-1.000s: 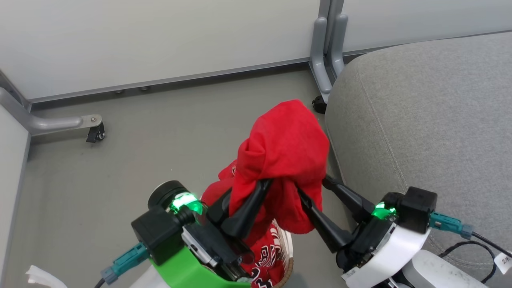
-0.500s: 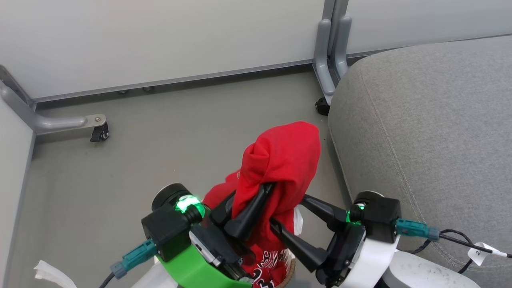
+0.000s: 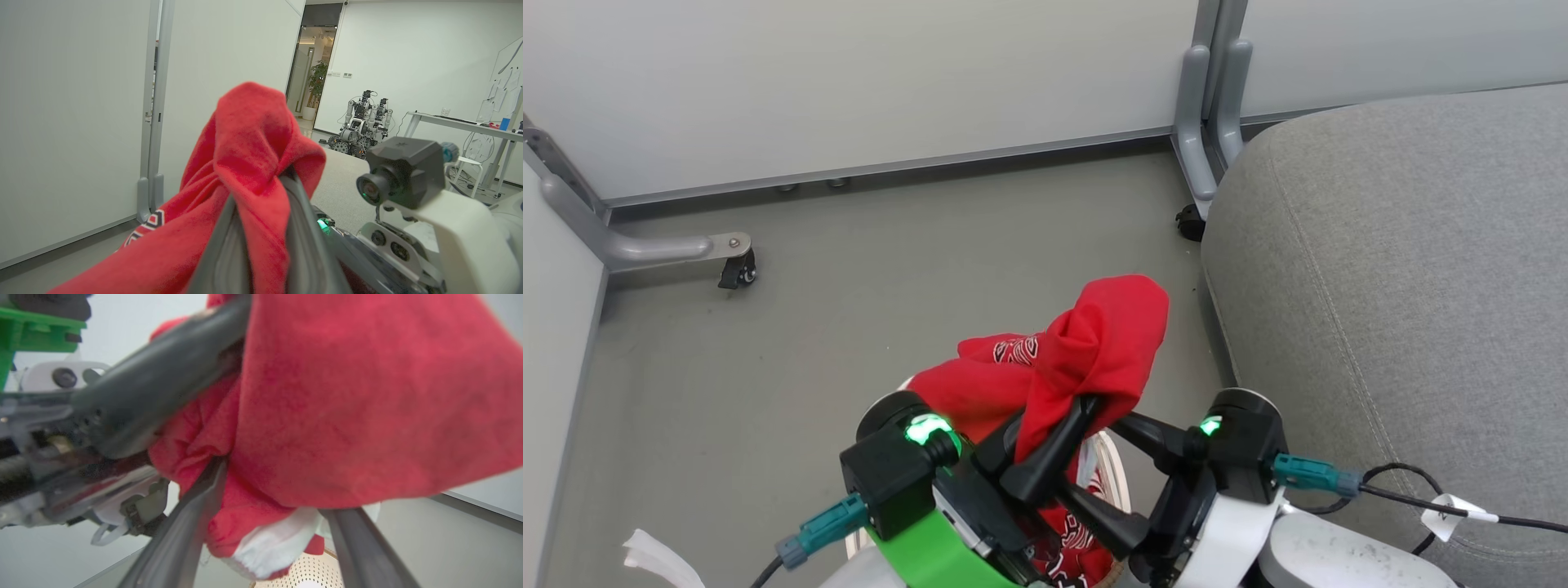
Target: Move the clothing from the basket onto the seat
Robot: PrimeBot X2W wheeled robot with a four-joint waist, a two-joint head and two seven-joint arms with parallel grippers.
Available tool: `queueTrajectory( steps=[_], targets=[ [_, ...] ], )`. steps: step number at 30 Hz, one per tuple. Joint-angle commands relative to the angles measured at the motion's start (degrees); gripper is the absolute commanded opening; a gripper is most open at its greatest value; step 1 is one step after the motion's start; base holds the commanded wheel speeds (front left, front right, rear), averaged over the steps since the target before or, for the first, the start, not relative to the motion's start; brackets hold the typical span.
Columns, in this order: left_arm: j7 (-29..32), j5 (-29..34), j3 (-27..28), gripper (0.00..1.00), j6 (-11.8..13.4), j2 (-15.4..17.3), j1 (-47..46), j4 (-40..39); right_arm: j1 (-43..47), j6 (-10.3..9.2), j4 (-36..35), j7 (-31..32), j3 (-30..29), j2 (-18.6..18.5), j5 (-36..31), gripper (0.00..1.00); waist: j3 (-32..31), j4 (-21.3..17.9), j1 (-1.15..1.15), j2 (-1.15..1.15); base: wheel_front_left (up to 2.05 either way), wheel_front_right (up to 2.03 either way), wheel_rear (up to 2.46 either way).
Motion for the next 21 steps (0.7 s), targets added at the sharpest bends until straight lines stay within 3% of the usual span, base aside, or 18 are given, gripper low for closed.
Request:
queueTrajectory(
  steps=[1,6,7,8,21],
  targets=[
    [-0.03,-0.31,-0.24,0.0,-0.15,-0.03,-0.96,0.16,-0.52,0.0,0.38,-0.18,-0.22,0.6,-0.86,1.0,0.0,0.05,0.0,0.0,0.0,0.0,0.0],
    [-0.03,-0.54,-0.34,0.0,-0.15,-0.12,-0.82,0.5,0.39,0.0,1.61,-0.18,-1.28,2.57,-2.4,1.0,0.02,0.23,0.0,0.0,0.0,0.0,0.0],
    [-0.03,-0.59,-0.38,0.0,-0.15,-0.12,-0.8,0.52,0.58,0.0,1.82,-0.18,-1.33,2.75,-2.63,0.13,-0.01,0.28,0.0,0.0,0.0,0.0,0.0],
    [-0.03,-0.59,-0.41,0.0,-0.15,-0.13,-0.77,0.53,0.7,0.0,2.03,-0.18,-1.38,2.85,-2.92,0.0,-0.05,0.32,0.0,0.0,0.0,0.0,0.0],
    [-0.03,-0.31,1.79,0.0,-0.15,-0.48,1.38,0.92,5.12,0.0,3.38,-0.18,-8.24,4.82,-5.15,0.0,-0.96,0.42,0.0,0.0,0.0,0.0,0.0]
  ],
)
